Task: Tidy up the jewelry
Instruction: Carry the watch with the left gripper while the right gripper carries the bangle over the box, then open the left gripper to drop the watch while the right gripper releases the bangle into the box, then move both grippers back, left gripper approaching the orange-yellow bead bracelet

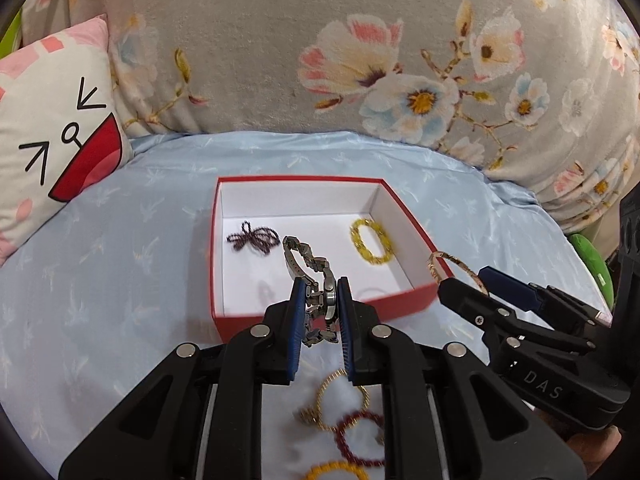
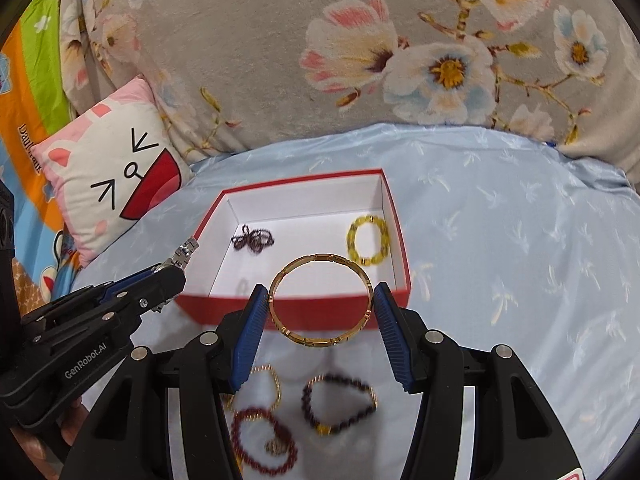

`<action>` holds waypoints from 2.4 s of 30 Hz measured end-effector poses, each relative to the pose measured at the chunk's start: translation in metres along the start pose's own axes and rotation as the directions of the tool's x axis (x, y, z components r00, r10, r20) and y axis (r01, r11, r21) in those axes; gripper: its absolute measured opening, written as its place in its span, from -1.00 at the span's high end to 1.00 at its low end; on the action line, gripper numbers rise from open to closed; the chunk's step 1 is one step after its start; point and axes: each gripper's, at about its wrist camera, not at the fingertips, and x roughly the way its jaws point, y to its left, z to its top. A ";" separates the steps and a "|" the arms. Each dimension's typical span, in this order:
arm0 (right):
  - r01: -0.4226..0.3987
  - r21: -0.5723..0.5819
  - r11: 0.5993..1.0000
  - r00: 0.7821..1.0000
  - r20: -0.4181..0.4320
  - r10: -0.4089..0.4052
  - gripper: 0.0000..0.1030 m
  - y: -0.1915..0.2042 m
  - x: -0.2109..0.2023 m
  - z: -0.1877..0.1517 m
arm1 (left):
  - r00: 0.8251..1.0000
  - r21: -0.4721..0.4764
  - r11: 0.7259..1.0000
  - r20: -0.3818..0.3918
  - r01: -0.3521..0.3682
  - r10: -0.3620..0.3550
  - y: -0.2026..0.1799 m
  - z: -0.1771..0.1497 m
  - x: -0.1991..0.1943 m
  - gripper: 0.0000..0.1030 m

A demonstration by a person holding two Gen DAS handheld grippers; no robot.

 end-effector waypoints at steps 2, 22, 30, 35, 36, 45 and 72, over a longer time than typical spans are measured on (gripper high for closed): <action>0.007 -0.010 1.000 1.000 0.003 -0.007 -0.02 0.001 0.012 0.010 | 1.000 -0.005 1.000 -0.004 -0.005 0.005 0.006 0.006 0.011 0.69; 0.040 -0.052 0.998 0.997 -0.063 -0.044 -0.02 0.001 0.099 0.037 | 0.997 -0.030 0.998 -0.052 -0.052 0.050 0.034 0.023 0.085 0.69; 0.029 -0.049 0.998 0.996 -0.087 -0.033 -0.04 0.000 0.107 0.028 | 0.995 -0.007 0.995 -0.027 -0.098 0.097 0.032 0.025 0.084 0.59; 0.022 -0.029 0.999 0.997 -0.077 -0.024 -0.04 -0.003 0.092 0.023 | 0.995 -0.014 0.995 -0.021 -0.098 0.098 0.033 0.023 0.072 0.59; 0.019 -0.025 0.999 0.997 -0.077 -0.021 -0.04 -0.005 0.089 0.022 | 0.995 -0.015 0.995 -0.018 -0.098 0.097 0.034 0.021 0.068 0.59; 0.030 -0.008 1.000 0.997 -0.070 -0.031 -0.04 -0.012 0.054 0.003 | 0.995 -0.037 0.995 -0.027 -0.093 0.092 0.035 0.005 0.041 0.59; 0.044 0.009 0.999 0.991 -0.129 -0.042 -0.04 -0.008 -0.012 -0.080 | 0.992 -0.038 0.998 -0.111 -0.057 0.052 0.018 -0.074 -0.010 0.58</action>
